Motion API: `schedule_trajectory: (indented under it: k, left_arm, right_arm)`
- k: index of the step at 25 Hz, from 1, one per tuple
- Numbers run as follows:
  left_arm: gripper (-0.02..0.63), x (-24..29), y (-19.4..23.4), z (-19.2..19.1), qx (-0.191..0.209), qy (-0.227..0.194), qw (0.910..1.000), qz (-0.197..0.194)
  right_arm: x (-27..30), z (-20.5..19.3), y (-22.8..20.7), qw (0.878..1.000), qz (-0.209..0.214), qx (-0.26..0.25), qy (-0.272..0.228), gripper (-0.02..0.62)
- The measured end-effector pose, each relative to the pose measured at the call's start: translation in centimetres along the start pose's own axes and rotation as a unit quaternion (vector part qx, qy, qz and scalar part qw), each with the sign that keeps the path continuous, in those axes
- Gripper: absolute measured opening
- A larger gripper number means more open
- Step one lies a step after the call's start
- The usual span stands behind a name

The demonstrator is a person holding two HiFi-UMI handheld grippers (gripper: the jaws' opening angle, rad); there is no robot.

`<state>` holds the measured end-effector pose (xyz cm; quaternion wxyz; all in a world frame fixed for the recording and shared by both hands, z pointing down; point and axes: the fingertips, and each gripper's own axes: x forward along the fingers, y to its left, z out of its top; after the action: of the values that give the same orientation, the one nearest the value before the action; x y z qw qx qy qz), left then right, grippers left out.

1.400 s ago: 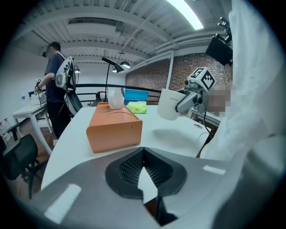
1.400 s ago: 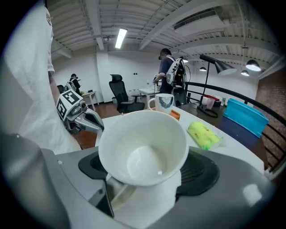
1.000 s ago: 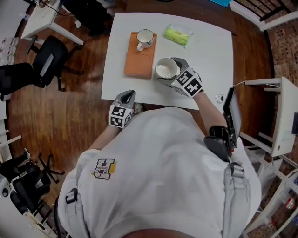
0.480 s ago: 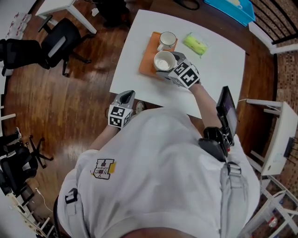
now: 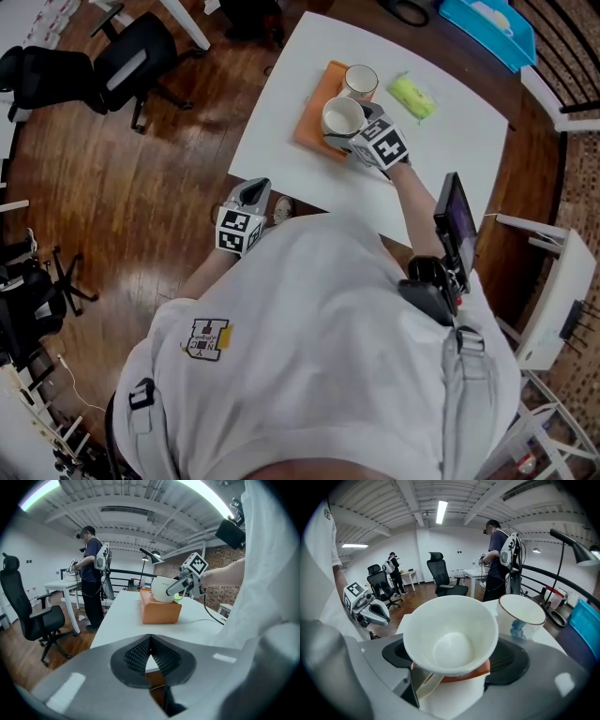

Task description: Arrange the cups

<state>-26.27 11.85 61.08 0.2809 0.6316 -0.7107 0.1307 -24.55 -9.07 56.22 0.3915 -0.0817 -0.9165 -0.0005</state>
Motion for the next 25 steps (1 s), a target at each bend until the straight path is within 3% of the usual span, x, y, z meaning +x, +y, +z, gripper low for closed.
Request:
schedule_trajectory:
  k: [17, 25]
  left_arm:
    - [0.000, -0.07, -0.55, 0.11, 0.012, 0.009, 0.9999, -0.005]
    - [0.000, -0.52, -0.44, -0.05, 0.007, 0.010, 0.9999, -0.004]
  right_arm:
    - [-0.06, -0.23, 0.39, 0.996, 0.072, -0.047, 0.030, 0.444]
    - [0.02, -0.24, 0.49, 0.996, 0.077, -0.048, 0.028, 0.443]
